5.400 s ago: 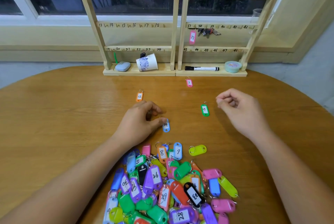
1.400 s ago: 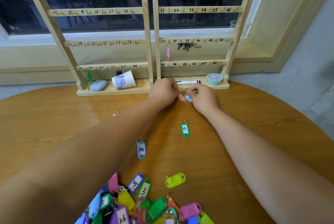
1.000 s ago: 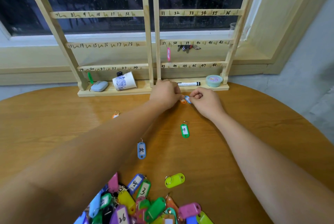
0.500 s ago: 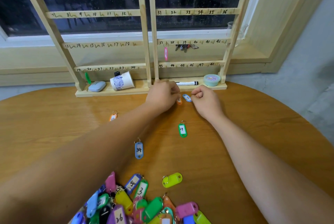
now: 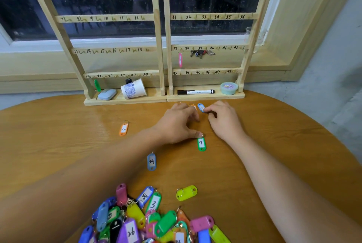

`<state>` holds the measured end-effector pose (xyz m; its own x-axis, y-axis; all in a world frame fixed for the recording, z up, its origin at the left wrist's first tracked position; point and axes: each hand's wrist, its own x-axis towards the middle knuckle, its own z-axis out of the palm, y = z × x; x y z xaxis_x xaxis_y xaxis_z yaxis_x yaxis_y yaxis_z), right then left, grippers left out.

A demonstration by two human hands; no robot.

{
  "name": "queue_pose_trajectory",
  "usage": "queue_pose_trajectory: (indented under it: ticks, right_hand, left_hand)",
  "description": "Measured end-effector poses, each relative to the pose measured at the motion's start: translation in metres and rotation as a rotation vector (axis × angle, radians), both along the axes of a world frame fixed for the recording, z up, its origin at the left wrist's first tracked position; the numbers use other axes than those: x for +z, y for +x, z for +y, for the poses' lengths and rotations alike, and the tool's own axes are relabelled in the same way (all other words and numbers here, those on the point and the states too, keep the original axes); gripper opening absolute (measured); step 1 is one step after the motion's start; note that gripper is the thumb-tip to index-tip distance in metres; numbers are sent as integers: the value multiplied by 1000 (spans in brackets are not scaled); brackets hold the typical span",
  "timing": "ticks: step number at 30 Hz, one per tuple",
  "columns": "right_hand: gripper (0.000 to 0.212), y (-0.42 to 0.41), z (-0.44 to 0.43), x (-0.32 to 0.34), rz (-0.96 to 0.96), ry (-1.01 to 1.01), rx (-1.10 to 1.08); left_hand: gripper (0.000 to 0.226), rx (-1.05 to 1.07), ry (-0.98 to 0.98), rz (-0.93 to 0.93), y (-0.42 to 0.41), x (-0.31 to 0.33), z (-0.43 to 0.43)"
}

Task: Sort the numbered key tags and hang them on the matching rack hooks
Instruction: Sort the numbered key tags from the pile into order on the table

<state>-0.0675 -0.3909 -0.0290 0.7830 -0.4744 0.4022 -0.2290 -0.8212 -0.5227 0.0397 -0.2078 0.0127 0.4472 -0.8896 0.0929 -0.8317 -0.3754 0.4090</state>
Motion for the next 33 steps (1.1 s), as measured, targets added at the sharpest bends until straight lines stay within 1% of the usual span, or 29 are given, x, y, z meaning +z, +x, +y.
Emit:
queue_pose_trajectory:
  ticks: [3, 6, 9, 11, 13, 15, 17, 19, 22, 26, 28, 31, 33]
  right_hand:
    - [30, -1, 0, -2, -5, -4, 11]
    - [29, -4, 0, 2, -70, 75, -15]
    - [25, -10, 1, 5, -107, 129, -30]
    - [27, -11, 1, 3, -107, 129, -17]
    - [32, -9, 2, 3, -55, 76, 1]
    - [43, -7, 5, 3, 26, -13, 46]
    - [55, -6, 5, 2, 94, -34, 87]
    - [61, -6, 3, -1, 151, -41, 74]
    - [61, -6, 2, -2, 174, -53, 53]
    - [57, -8, -5, -5, 53, 19, 15]
    - [55, -10, -13, -3, 23, -1, -1]
    - [52, -8, -24, 7, 74, -94, 72]
    - [57, -7, -31, 14, 143, -135, 165]
  left_hand:
    - [50, 8, -30, -2, -8, -6, -6]
    - [46, 18, -43, -9, -13, -9, -9]
    - [36, 19, -83, 0, -13, -10, -6]
    - [29, 25, -99, -2, -10, -10, -3]
    - [23, 40, -121, -1, -6, -8, 0]
    - [23, 56, -132, 4, -3, -6, 0]
    - [24, 66, -132, -8, -1, -5, -1]
    - [24, 69, -133, -26, 1, -7, 0]
    - [22, 87, -134, -45, 8, -10, 7]
    - [12, 123, -211, -31, 25, -3, 28]
    - [9, 150, -227, -52, 33, 3, 46]
    - [10, 191, -236, -90, 43, 7, 80]
    - [10, 213, -249, -101, 46, 6, 106]
